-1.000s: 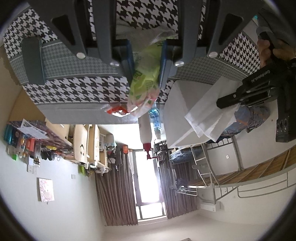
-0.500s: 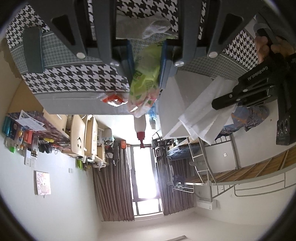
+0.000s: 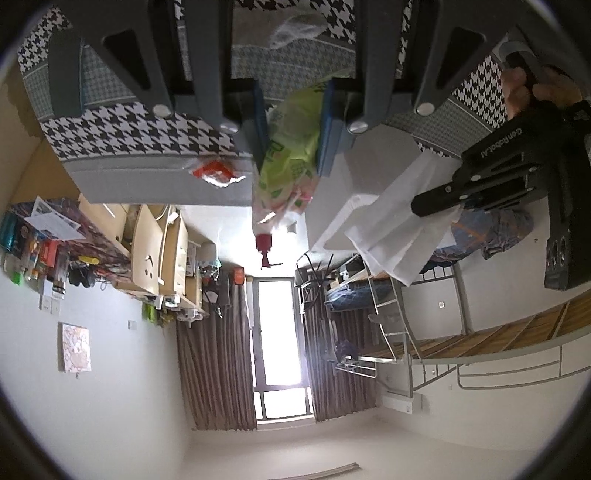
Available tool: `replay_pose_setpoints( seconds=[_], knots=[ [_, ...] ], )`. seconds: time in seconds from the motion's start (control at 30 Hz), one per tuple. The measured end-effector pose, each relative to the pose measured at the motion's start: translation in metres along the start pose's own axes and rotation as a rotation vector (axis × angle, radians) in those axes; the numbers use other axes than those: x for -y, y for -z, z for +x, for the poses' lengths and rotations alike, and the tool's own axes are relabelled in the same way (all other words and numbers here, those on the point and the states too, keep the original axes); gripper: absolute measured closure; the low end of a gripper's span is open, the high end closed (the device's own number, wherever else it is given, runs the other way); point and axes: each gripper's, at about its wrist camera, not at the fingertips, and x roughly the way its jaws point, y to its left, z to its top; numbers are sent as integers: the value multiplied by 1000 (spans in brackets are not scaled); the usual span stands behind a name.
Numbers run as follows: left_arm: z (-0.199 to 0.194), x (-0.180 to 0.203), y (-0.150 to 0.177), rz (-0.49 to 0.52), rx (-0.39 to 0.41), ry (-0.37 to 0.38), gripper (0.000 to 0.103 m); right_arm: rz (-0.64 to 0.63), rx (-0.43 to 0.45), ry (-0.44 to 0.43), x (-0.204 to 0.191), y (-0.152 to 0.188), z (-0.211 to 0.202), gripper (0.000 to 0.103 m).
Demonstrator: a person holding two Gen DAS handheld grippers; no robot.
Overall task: Organize soft objects
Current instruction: 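Carry the tissue and the packet toward the white foam box with both tools, then lower the white tissue into the foam box and open the left tool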
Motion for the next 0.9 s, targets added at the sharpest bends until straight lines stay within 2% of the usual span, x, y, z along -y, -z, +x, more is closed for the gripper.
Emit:
replay_pose_setpoints(
  seconds=[0.9],
  knots=[
    [18,-33,-24,-45,26,-111,93,-51,9,-48,-20,-40,33,75]
  ],
)
